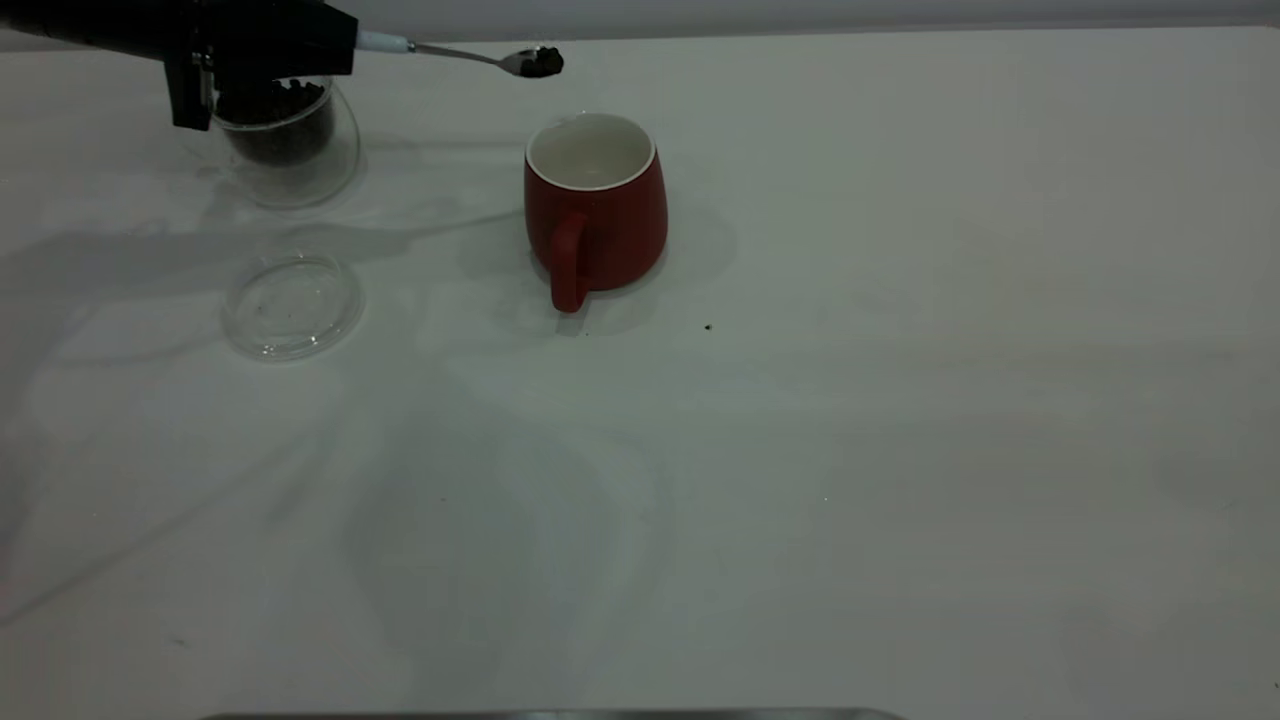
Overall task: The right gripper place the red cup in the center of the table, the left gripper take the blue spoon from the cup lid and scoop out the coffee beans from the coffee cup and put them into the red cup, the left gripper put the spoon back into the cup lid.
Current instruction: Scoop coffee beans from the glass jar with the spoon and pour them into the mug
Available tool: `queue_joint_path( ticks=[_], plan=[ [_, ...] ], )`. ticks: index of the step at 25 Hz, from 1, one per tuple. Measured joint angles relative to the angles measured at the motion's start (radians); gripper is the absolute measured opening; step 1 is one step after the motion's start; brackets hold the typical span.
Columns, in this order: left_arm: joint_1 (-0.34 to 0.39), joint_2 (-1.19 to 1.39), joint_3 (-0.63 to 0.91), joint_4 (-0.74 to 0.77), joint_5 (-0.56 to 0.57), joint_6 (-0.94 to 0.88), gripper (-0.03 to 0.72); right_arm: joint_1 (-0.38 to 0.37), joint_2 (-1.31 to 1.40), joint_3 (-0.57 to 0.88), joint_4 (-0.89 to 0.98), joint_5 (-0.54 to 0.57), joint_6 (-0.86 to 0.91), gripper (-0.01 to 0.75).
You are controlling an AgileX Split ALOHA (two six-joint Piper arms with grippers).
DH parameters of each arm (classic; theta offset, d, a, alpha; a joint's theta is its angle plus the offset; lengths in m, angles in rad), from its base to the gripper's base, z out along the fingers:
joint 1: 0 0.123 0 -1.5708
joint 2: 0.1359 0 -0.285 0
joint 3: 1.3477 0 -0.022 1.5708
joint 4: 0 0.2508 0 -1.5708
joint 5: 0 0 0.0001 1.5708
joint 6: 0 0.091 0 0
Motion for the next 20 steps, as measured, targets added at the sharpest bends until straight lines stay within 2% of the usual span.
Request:
queue_joint_path(
  ticks=[12, 20],
  plan=[
    [-0.054, 0.000, 0.000, 0.046, 0.000, 0.037, 0.127, 0.000, 0.000, 0.000, 0.000, 0.000, 0.000, 0.518],
    [-0.075, 0.000, 0.000, 0.042, -0.084, 0.130, 0.127, 0.000, 0.000, 0.000, 0.000, 0.000, 0.000, 0.518]
  ],
)
